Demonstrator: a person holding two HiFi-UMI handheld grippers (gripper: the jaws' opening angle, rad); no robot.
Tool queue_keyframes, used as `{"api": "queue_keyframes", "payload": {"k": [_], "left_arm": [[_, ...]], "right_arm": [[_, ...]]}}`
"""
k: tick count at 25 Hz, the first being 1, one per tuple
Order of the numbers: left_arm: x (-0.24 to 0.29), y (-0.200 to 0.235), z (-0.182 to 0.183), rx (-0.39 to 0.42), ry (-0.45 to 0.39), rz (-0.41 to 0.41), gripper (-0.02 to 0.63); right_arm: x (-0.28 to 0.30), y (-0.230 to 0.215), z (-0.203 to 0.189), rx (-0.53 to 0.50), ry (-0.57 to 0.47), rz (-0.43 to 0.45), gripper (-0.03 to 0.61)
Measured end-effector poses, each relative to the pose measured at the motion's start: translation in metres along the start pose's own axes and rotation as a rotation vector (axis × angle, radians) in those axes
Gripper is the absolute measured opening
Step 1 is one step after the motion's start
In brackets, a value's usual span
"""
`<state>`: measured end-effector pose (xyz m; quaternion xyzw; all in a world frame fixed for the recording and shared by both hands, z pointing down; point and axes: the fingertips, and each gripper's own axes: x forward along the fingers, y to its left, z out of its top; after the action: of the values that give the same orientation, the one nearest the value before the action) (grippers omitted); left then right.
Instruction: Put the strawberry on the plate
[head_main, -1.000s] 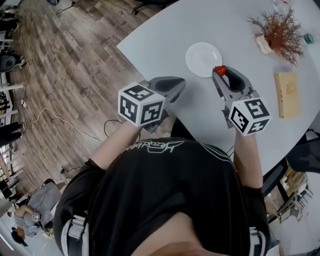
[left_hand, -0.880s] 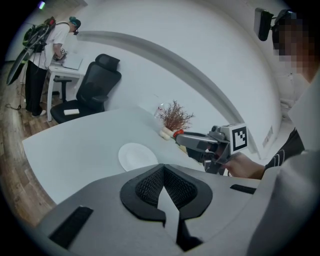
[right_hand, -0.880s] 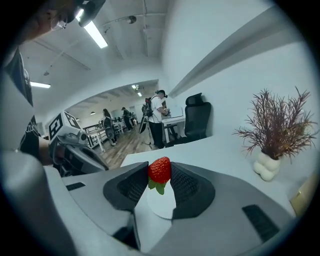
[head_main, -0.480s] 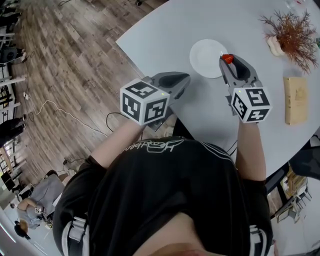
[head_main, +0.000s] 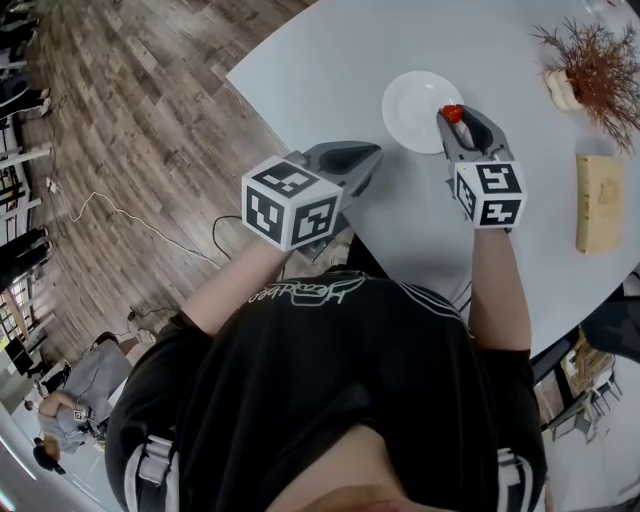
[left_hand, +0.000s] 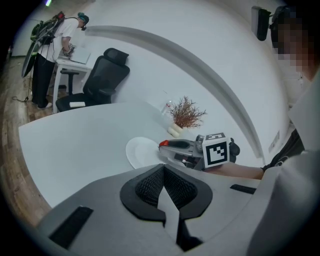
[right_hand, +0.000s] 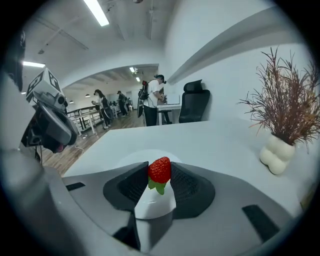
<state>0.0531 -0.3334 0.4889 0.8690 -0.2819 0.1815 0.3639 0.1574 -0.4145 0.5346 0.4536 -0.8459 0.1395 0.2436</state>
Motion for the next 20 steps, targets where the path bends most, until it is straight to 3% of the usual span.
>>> {"api": "queue_keyframes", "payload": {"k": [8, 20], "left_arm": [[0.003, 0.004, -0.003, -0.017, -0.001, -0.001, 0.006], [-0.001, 0.001, -0.01, -0.035, -0.008, 0.004, 0.006]], "right_arm": [[0.014, 0.004, -0.02, -0.103, 0.086, -0.019, 0.132], [0.016, 0.006, -0.033, -0.155, 0.146, -0.028, 0.132]]}}
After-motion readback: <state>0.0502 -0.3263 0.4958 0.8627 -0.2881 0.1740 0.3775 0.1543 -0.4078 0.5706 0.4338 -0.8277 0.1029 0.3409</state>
